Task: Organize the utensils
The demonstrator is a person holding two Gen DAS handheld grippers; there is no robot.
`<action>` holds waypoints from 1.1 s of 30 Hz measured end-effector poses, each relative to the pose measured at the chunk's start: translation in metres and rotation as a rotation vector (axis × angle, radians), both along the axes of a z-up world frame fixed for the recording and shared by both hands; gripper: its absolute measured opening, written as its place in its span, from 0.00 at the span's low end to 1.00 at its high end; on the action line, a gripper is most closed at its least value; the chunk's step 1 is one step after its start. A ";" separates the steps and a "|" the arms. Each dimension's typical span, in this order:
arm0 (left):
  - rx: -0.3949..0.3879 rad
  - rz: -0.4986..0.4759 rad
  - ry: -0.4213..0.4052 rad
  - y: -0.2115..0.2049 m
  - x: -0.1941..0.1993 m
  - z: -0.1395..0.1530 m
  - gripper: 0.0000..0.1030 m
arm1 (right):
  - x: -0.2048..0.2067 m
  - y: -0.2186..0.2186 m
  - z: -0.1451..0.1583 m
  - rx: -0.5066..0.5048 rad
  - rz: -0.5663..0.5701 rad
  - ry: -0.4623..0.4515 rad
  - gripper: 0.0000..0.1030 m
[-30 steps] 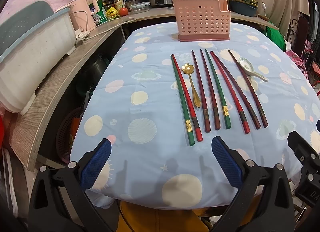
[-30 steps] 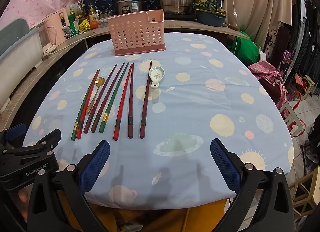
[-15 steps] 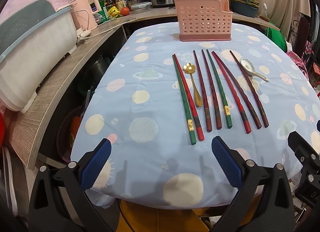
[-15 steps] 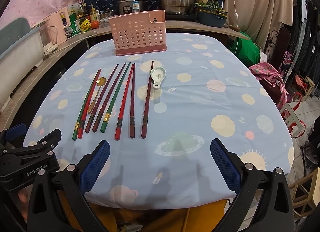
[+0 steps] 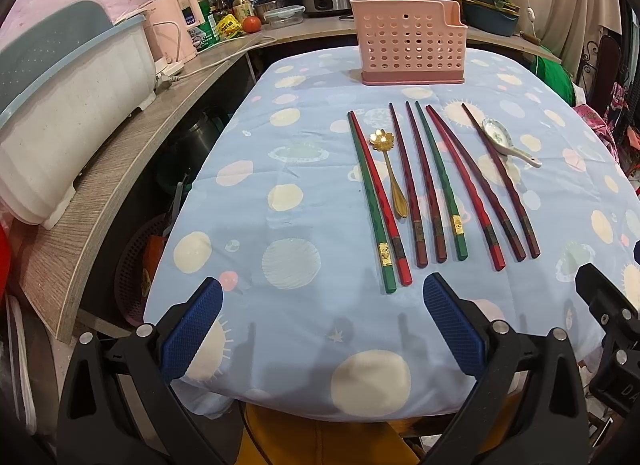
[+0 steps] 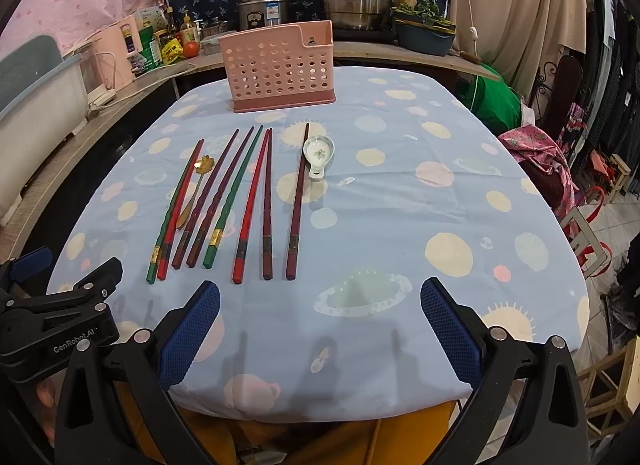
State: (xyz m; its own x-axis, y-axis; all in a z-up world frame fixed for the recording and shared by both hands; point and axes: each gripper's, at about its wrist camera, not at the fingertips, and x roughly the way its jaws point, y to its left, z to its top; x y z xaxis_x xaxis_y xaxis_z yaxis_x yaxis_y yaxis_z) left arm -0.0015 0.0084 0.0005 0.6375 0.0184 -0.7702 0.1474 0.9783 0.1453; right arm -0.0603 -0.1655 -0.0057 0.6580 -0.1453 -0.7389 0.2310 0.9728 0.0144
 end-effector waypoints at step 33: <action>0.003 -0.008 0.013 -0.008 0.001 -0.005 0.93 | 0.001 -0.003 0.000 0.003 0.001 0.003 0.94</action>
